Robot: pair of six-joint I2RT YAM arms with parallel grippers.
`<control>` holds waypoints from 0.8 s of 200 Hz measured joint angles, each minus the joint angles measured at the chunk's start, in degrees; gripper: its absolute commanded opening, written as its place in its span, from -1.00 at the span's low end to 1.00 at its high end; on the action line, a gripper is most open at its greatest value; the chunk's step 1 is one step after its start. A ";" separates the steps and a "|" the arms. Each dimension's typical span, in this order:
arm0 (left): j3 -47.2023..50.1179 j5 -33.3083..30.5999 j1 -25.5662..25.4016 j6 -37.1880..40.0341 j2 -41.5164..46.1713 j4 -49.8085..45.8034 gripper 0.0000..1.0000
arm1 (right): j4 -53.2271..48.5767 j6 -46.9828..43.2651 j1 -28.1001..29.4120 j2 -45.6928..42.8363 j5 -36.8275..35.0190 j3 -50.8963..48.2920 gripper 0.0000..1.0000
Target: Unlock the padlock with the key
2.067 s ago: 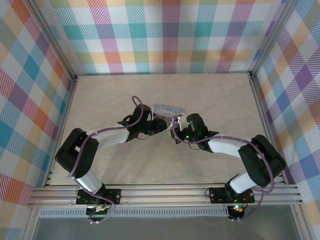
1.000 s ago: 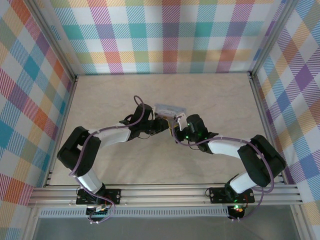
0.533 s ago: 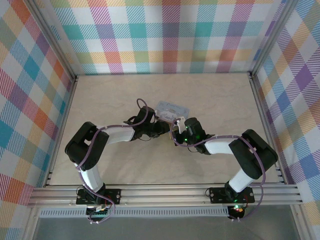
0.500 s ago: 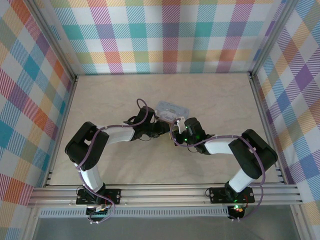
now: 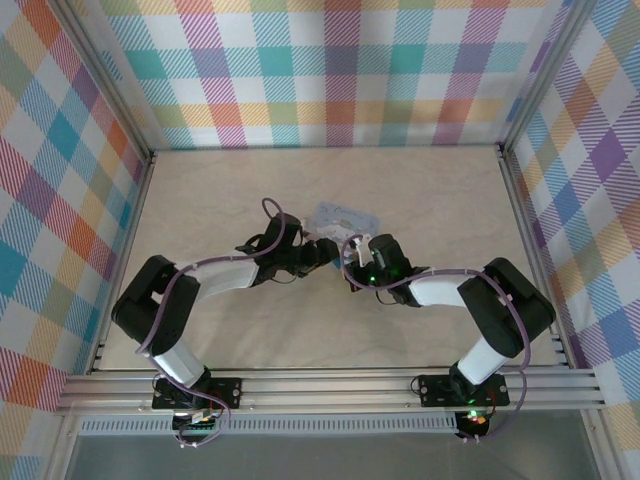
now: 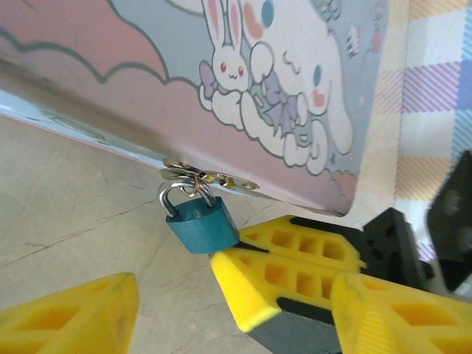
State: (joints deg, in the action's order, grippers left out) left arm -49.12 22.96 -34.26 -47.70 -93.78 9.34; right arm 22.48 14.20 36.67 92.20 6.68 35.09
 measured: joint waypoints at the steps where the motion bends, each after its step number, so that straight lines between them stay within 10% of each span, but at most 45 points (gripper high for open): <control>1: 0.07 -0.02 0.04 -0.07 0.11 0.00 0.44 | -0.15 0.04 0.00 0.00 -0.02 0.11 -1.00; 160: 9.11 0.52 2.95 -18.21 1.27 12.28 -0.02 | -12.33 19.52 -0.22 2.56 7.41 9.14 -1.00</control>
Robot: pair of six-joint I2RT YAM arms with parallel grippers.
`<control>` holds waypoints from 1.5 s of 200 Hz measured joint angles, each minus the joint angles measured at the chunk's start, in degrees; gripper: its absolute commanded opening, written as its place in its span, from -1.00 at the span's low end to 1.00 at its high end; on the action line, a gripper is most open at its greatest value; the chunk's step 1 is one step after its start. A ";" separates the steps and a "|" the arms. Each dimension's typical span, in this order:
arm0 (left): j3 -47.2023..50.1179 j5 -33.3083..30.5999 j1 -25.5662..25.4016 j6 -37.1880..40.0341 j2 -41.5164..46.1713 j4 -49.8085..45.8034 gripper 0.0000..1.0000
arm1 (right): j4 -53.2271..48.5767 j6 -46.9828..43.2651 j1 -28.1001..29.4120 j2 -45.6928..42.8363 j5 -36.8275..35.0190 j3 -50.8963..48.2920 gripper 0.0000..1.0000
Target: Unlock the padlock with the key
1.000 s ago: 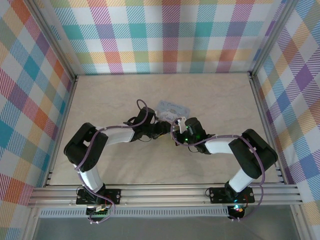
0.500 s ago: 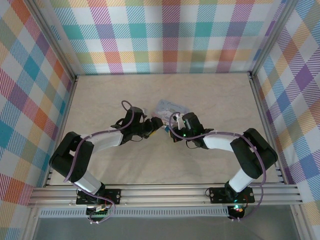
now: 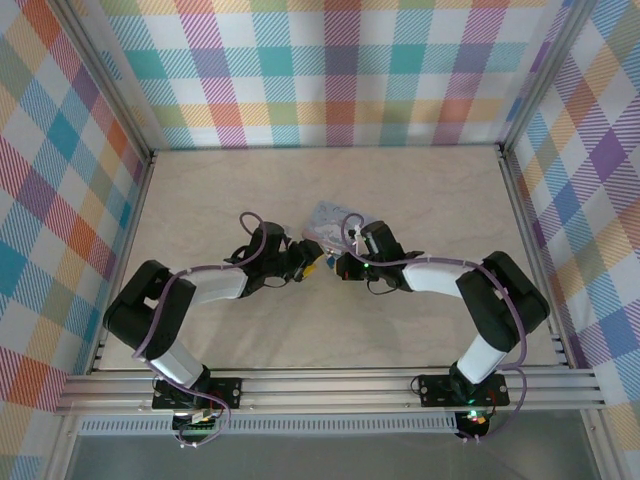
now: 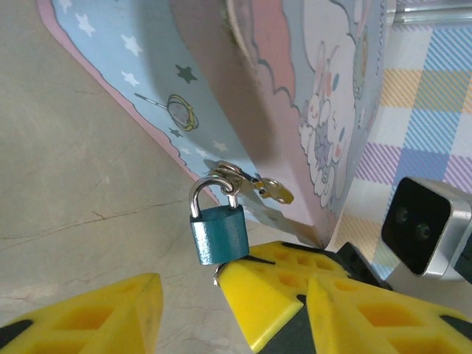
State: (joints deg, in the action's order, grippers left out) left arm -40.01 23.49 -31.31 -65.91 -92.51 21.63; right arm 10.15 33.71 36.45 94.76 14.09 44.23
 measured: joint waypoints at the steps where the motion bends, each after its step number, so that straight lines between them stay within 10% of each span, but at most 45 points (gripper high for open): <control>1: 0.02 0.00 0.00 -0.04 -0.02 0.02 -0.03 | 0.00 0.09 0.00 0.02 0.02 0.04 -1.00; 300: -2.27 -0.17 -2.78 -6.73 -10.32 9.22 -0.58 | 2.86 21.35 0.26 1.46 4.85 0.48 -0.96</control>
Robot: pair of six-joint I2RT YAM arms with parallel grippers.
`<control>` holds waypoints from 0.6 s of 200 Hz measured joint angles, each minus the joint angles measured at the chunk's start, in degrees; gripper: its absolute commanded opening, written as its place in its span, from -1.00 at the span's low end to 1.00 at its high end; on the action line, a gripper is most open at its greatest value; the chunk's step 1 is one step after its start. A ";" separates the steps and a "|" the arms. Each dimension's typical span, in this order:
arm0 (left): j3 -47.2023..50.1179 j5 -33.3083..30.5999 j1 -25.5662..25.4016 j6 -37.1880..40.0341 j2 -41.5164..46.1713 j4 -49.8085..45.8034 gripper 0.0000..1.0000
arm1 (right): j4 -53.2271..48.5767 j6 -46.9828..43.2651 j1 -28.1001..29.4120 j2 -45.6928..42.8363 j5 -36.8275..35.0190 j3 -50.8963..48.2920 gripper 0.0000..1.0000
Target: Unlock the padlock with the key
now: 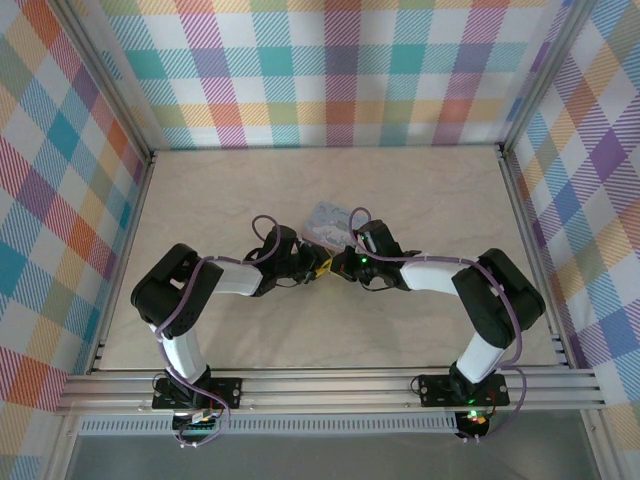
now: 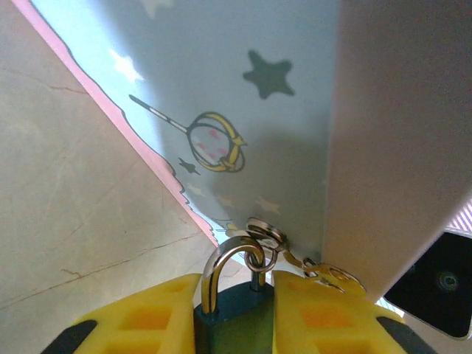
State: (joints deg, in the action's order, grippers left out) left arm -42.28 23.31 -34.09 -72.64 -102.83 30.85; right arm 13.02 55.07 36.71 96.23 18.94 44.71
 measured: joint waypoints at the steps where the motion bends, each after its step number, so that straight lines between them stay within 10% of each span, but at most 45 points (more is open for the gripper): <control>1: 0.00 0.00 0.00 0.00 0.00 0.00 -0.58 | 0.02 0.00 0.00 0.00 0.02 0.00 -0.95; 120: 0.00 -0.22 -0.02 0.00 0.00 0.20 -0.99 | 1.11 1.05 -0.04 -1.73 -0.37 -1.95 -0.42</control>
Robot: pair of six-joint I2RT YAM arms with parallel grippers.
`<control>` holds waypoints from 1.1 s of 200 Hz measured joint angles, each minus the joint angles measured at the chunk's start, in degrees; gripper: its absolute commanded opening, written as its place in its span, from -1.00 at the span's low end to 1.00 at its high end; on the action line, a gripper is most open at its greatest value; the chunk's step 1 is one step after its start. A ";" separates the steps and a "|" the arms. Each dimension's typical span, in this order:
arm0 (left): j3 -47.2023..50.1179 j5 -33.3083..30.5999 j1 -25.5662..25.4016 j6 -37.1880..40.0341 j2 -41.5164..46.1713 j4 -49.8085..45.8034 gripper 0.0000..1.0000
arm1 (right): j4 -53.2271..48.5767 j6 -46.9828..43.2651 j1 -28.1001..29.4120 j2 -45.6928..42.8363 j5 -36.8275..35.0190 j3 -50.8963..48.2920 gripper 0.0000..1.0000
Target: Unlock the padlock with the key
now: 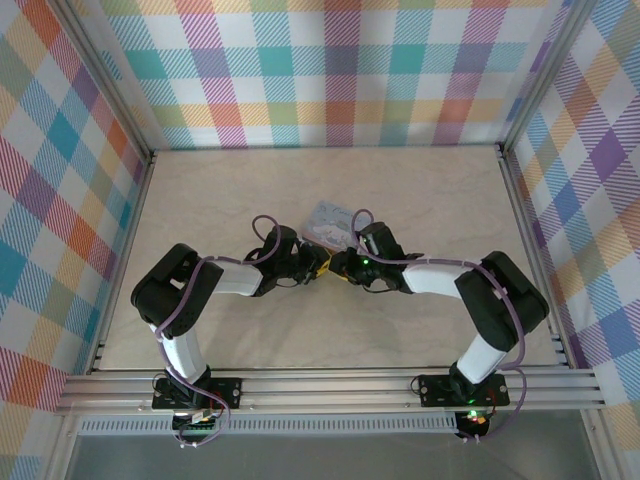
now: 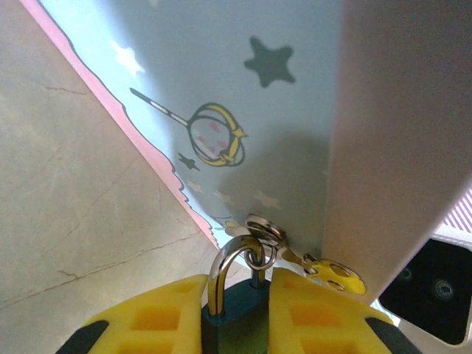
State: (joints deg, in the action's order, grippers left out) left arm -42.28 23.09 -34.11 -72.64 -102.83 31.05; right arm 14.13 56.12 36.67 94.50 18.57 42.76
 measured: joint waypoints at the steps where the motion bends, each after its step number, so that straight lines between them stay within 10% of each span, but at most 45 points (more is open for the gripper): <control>1: 0.00 0.00 0.00 0.00 0.00 0.00 -1.00 | -0.07 0.02 0.00 -0.09 -0.04 -0.02 -0.42; 70: -0.09 0.00 -0.04 0.09 0.04 0.26 -1.00 | -7.67 -5.11 -0.50 -7.72 -5.18 -0.22 -0.10; 186: -0.31 0.00 -0.26 0.26 0.15 -0.26 -1.00 | -9.27 -19.26 -1.03 -31.67 -21.70 -9.70 1.00; 220: -0.63 0.00 -0.26 0.50 0.46 -1.42 -1.00 | -7.98 -24.96 -1.07 -37.59 -26.49 -12.55 0.99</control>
State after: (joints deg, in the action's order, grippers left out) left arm -42.92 23.09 -34.37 -72.14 -102.37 29.63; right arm 6.15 31.16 35.59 56.90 -7.92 30.22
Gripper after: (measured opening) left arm 0.121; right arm 0.996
